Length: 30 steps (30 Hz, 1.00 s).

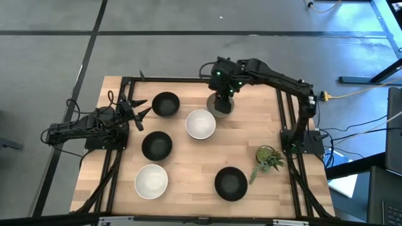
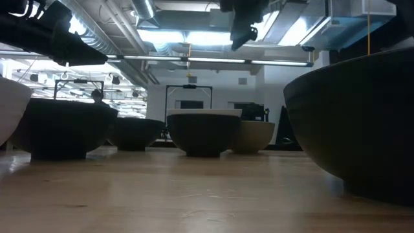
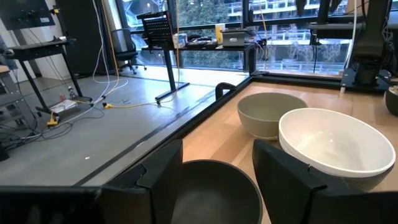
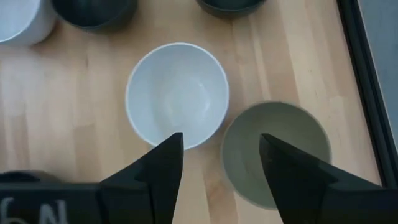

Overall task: Nest bowls inside each other
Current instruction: Stack the black bowl on the white bowl

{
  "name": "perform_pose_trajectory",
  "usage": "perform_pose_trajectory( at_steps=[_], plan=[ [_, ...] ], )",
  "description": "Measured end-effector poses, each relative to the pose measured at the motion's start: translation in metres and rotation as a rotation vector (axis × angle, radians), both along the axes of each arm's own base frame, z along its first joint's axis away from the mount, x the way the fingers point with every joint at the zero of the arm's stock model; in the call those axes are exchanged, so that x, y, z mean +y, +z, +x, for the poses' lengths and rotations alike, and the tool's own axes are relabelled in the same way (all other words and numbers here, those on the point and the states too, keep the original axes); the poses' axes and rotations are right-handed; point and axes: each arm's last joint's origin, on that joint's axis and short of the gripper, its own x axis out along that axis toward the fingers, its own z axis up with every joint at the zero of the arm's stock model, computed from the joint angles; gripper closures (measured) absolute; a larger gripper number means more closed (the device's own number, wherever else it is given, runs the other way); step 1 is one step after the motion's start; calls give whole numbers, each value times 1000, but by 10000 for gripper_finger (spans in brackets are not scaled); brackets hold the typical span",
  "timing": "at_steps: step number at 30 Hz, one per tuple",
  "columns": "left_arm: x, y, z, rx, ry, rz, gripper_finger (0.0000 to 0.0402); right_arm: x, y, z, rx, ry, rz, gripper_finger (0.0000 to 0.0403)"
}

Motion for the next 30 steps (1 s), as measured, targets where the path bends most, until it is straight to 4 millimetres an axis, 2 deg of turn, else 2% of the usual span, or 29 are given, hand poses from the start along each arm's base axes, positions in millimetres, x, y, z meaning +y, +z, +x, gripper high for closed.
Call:
perform_pose_trajectory(
  at_steps=[7, 15, 17, 20, 24, 27, 30],
  plan=[
    [0, 0, 0, -1, 0, 0, 212, 17, 10, -5, -22, 68, -21, 192],
    [0, 0, 0, -2, 0, -2, 212, 21, 11, -4, -31, 108, -20, 192],
    [0, 0, 0, -2, 0, -2, 212, 26, 5, -1, -31, 148, 3, 192],
    [0, 0, 0, -2, 0, -2, 212, 33, -15, 2, 31, 185, 29, 192],
    [0, 0, 0, -10, 1, -13, 212, 38, -37, -5, 60, 193, 39, 192],
    [0, 0, 0, -19, 3, -24, 212, 40, -48, -18, 3, 183, 24, 192],
    [0, 0, 0, -19, 3, -24, 212, 42, -49, -42, -92, 146, 14, 192]
  ],
)
